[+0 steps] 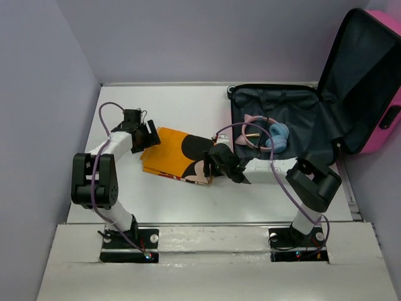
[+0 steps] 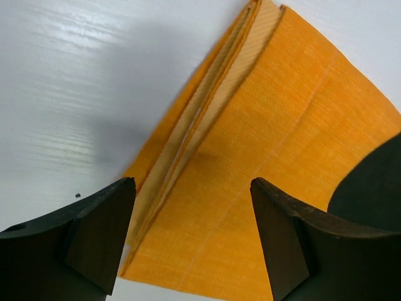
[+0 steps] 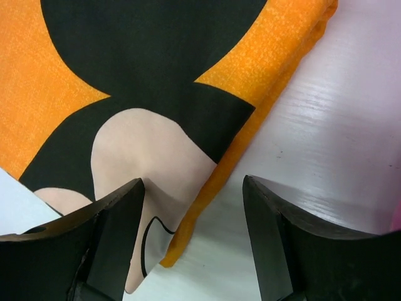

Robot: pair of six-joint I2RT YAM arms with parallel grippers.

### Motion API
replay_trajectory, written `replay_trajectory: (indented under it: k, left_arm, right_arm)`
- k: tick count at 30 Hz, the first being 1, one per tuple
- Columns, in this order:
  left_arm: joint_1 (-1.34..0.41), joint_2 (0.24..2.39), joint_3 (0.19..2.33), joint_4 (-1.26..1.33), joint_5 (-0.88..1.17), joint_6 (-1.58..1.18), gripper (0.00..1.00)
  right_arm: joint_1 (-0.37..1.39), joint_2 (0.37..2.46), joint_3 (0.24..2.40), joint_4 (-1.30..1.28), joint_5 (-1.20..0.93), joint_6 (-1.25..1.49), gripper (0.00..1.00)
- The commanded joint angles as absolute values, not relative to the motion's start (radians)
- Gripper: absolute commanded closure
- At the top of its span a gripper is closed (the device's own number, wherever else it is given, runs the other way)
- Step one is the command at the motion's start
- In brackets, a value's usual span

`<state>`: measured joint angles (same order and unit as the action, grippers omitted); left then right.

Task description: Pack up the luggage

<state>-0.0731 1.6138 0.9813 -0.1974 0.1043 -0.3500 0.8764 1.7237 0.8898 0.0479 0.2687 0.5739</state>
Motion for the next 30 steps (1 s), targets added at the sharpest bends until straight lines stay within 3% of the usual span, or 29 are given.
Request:
replay_trajectory:
  k: [1,5,6,11,16,17,20,23,25,30]
  left_arm:
    - [-0.077,1.699,1.089,-0.221,0.026,-0.295,0.14]
    - [-0.080,1.808,1.144,-0.233,0.049,-0.244,0.13]
    - [-0.092,1.837,1.153,-0.233,0.069,-0.229,0.13]
    - [-0.109,1.904,1.157,-0.252,0.060,-0.204,0.17]
    - [-0.155,1.950,1.163,-0.278,0.002,-0.195,0.31]
    - [-0.170,1.948,1.160,-0.279,-0.033,-0.199,0.40]
    - [-0.199,1.939,1.149,-0.290,-0.022,-0.198,0.54]
    - [-0.219,1.937,1.140,-0.307,0.032,-0.198,0.84]
    - [-0.219,1.936,1.138,-0.314,0.050,-0.198,0.94]
    - [-0.219,1.817,1.138,-0.302,0.074,-0.213,0.94]
  right_arm:
    - [0.877,1.785,0.919,0.058,0.308,0.577,0.32]
    - [0.887,1.816,0.934,0.081,0.293,0.577,0.48]
    - [0.887,1.827,0.939,0.084,0.291,0.575,0.59]
    - [0.887,1.841,0.946,0.106,0.299,0.571,0.82]
    - [0.887,1.830,0.950,0.127,0.305,0.546,0.86]
    - [0.887,1.825,0.946,0.129,0.310,0.545,0.87]
    - [0.887,1.816,0.950,0.130,0.318,0.537,0.88]
    - [0.887,1.802,0.963,0.129,0.327,0.516,0.89]
    - [0.887,1.795,0.969,0.129,0.327,0.509,0.89]
    - [0.887,1.727,0.994,0.130,0.319,0.479,0.90]
